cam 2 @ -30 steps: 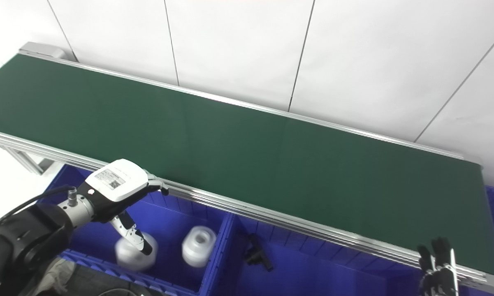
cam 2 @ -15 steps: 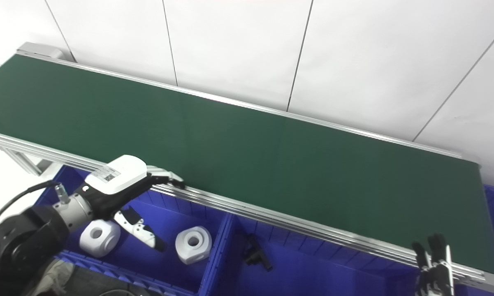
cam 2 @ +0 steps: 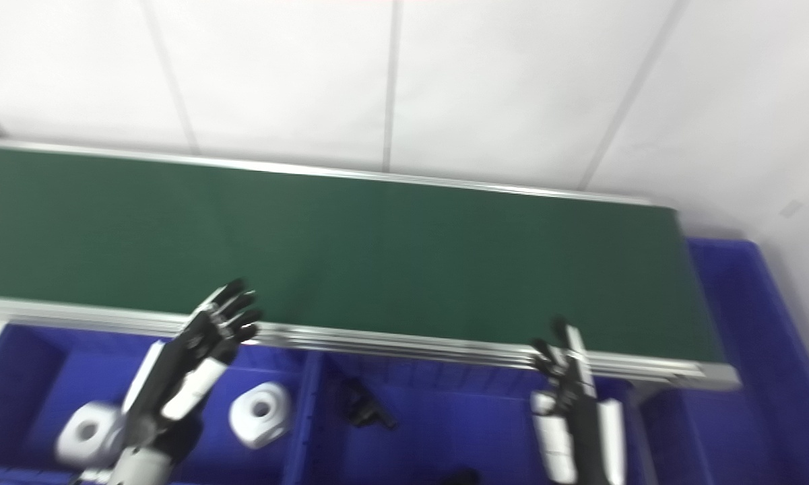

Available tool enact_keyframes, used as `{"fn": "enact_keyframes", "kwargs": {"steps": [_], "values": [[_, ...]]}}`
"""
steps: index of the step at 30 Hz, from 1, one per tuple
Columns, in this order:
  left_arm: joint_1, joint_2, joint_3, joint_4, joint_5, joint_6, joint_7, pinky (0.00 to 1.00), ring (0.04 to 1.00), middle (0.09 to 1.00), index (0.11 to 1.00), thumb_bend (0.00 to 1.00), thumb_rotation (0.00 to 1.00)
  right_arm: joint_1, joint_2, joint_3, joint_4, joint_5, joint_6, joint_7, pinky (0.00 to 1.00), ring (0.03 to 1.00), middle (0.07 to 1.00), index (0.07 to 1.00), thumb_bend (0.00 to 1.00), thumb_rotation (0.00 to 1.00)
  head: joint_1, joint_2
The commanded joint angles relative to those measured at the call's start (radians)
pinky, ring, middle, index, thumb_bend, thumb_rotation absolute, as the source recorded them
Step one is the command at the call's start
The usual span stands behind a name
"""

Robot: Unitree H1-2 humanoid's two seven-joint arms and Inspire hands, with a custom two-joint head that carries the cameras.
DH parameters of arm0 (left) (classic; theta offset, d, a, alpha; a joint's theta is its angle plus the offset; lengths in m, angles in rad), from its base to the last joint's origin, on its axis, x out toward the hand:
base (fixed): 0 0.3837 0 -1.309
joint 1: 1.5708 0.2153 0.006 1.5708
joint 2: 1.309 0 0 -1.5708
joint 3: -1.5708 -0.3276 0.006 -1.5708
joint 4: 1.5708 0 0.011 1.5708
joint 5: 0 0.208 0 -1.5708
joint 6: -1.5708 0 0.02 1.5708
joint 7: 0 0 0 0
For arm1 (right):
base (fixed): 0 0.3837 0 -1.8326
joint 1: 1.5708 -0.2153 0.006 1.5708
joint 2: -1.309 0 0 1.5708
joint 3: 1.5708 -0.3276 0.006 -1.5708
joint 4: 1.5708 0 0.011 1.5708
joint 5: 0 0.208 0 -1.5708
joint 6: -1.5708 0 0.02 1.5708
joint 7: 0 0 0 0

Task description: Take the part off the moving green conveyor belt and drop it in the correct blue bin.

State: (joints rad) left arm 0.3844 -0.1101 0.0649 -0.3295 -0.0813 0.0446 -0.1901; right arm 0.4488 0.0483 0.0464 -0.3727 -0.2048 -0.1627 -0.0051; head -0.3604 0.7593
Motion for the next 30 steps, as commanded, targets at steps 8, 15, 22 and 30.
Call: {"fn": "enact_keyframes", "kwargs": {"steps": [8, 15, 22, 30], "values": [[-0.052, 0.095, 0.011, 0.125, -0.034, -0.161, 0.006, 0.89, 0.871, 0.896, 0.965, 0.72, 0.48, -0.009, 0.06, 0.032, -0.035, -0.047, 0.043, -0.038, 0.85, 0.897, 0.96, 0.96, 0.68, 0.96, -0.111, 0.031], [-0.056, 0.132, -0.019, 0.147, -0.021, -0.212, 0.001, 0.83, 0.836, 0.869, 0.934, 0.78, 0.49, -0.019, 0.055, 0.035, -0.048, -0.039, 0.076, -0.032, 0.86, 0.896, 0.968, 0.965, 0.66, 0.95, -0.105, 0.054], [-0.049, 0.125, -0.038, 0.086, -0.012, -0.184, 0.033, 0.83, 0.844, 0.863, 0.924, 0.78, 0.49, -0.02, 0.035, 0.034, -0.076, -0.039, 0.115, -0.022, 0.84, 0.89, 0.97, 0.972, 0.65, 0.96, -0.087, 0.08], [-0.041, 0.111, -0.058, 0.041, 0.0, -0.17, 0.059, 0.86, 0.862, 0.878, 0.92, 0.71, 0.48, -0.021, 0.023, 0.03, -0.074, -0.037, 0.108, -0.036, 0.8, 0.876, 0.958, 0.965, 0.67, 0.96, -0.071, 0.077]]}}
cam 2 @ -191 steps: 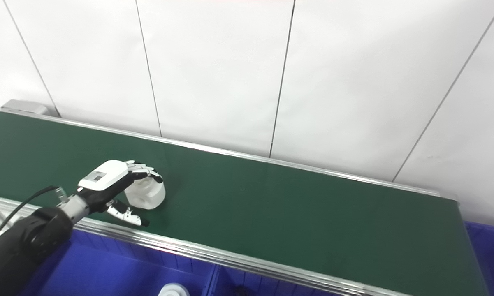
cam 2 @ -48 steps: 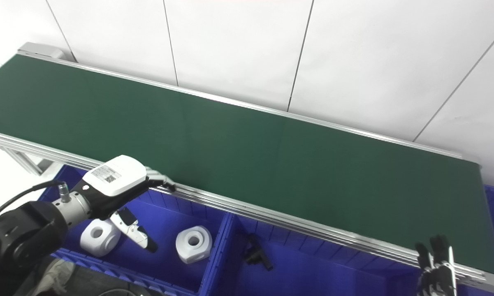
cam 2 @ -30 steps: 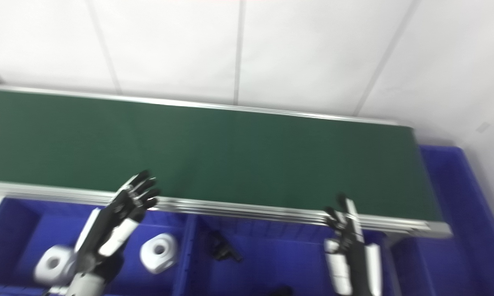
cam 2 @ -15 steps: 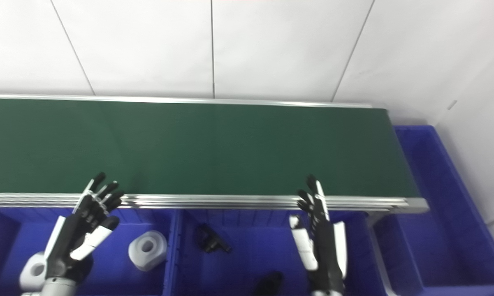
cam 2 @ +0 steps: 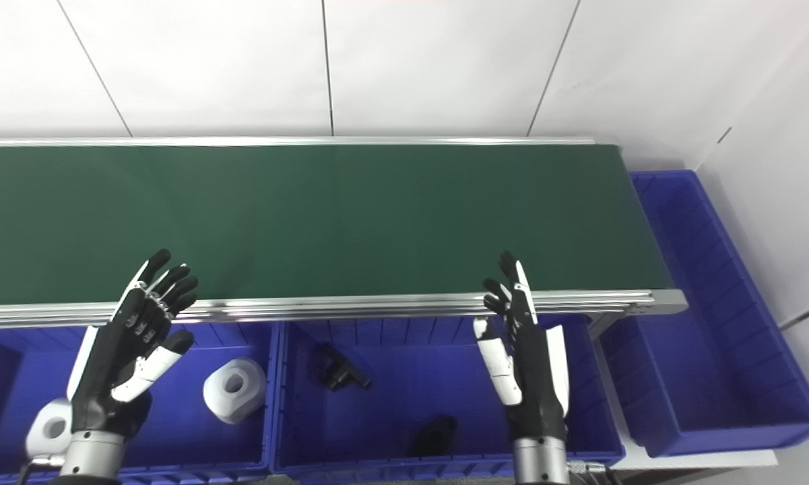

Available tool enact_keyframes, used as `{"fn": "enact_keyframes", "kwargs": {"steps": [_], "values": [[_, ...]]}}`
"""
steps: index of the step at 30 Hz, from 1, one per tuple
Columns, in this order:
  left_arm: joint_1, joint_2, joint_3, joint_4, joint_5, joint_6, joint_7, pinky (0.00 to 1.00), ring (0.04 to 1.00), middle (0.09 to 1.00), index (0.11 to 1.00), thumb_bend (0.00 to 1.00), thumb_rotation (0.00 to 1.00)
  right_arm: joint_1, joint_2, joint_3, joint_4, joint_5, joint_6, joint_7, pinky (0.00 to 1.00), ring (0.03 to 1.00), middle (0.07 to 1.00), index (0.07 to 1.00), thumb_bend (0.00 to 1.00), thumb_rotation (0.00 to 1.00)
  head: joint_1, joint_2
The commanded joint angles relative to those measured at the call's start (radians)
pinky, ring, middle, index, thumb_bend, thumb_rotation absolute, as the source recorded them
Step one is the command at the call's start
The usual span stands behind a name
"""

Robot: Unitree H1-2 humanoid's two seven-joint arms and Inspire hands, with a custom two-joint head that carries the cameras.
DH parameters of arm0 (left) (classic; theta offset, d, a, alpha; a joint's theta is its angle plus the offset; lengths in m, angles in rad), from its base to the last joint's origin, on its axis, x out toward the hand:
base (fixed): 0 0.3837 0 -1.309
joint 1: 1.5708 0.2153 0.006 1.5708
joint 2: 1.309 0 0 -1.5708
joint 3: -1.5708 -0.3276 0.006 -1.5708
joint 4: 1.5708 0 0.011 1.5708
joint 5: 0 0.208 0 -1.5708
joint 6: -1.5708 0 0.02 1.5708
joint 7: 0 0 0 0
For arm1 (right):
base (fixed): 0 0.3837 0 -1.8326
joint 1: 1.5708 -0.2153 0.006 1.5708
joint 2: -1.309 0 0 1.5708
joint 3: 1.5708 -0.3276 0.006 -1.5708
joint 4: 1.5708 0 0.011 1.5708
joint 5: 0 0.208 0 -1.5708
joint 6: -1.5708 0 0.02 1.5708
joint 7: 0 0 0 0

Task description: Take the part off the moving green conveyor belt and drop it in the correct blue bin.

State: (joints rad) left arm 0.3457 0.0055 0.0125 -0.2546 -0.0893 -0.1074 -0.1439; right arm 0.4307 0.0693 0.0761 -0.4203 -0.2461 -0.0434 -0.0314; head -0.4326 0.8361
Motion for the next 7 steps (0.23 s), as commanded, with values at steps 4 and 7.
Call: {"fn": "enact_keyframes", "kwargs": {"steps": [4, 7], "values": [[0.007, -0.007, -0.01, -0.036, 0.017, -0.042, 0.021, 0.9, 0.889, 0.906, 0.924, 0.71, 0.53, 0.002, -0.003, 0.001, -0.025, 0.003, -0.014, -0.008, 0.82, 0.882, 0.959, 0.966, 0.67, 0.96, 0.02, -0.01], [0.018, -0.007, -0.011, -0.037, 0.011, -0.074, 0.024, 0.9, 0.902, 0.925, 0.932, 0.67, 0.56, 0.006, -0.007, 0.002, -0.022, 0.01, -0.025, -0.008, 0.83, 0.88, 0.957, 0.966, 0.67, 0.97, 0.035, -0.014]]}}
